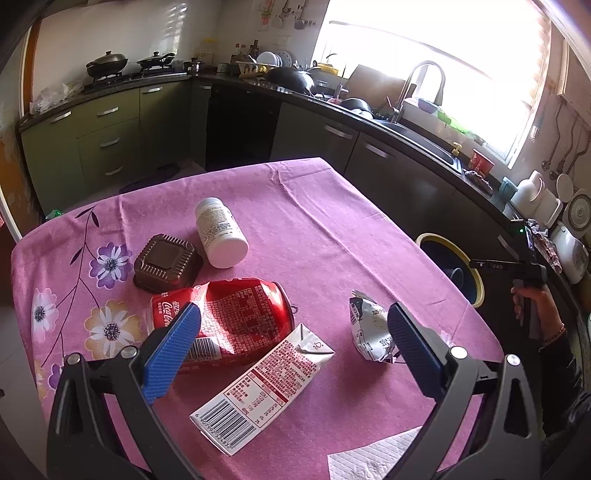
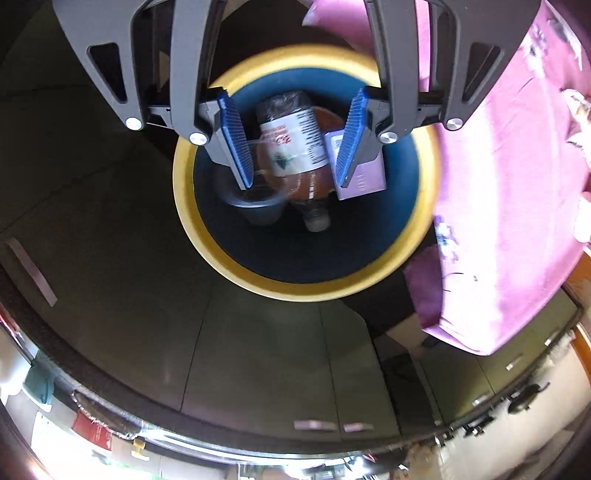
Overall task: Collect trash
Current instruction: 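Carry the plastic cup over the bin and open the right tool, then reach the left tool to the white milk carton and grasp it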
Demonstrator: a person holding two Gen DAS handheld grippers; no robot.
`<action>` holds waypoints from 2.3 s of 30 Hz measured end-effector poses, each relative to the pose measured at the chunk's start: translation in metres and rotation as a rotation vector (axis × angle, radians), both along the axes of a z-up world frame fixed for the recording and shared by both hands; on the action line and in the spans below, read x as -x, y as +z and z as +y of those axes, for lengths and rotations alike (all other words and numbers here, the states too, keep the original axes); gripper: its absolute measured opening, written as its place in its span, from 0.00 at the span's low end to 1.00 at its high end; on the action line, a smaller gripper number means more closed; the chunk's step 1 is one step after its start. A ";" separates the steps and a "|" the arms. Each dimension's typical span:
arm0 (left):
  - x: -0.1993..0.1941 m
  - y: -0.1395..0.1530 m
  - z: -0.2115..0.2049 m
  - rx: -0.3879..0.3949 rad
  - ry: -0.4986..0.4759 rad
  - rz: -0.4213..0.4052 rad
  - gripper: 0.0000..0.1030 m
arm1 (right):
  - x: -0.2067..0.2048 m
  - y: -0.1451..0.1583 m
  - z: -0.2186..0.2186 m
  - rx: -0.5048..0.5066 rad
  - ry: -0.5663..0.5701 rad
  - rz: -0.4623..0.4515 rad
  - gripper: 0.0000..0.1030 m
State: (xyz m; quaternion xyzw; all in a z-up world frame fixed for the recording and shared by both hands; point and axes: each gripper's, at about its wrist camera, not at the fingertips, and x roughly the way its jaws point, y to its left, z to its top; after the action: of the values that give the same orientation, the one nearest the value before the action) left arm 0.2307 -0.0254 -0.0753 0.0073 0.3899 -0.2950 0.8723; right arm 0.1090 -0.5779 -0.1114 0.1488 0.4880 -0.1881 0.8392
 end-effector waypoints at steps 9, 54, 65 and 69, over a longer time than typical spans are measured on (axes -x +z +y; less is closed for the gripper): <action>0.003 -0.001 -0.007 -0.022 -0.054 -0.018 0.94 | 0.030 0.023 0.024 -0.042 0.046 -0.079 0.54; -0.001 -0.061 -0.010 -0.220 -0.244 0.227 0.50 | 0.029 0.017 0.061 -0.164 0.129 -0.124 0.66; 0.015 -0.054 -0.013 -0.233 -0.198 0.185 0.35 | 0.031 0.019 0.059 -0.178 0.140 -0.147 0.66; 0.021 -0.045 -0.015 -0.237 -0.197 0.171 0.34 | 0.033 0.018 0.058 -0.185 0.143 -0.152 0.66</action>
State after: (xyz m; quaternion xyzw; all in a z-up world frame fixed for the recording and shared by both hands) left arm 0.2099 -0.0403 -0.1200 0.1230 0.4922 -0.3308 0.7957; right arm 0.0762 -0.5196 -0.0931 0.2043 0.4475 -0.0700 0.8678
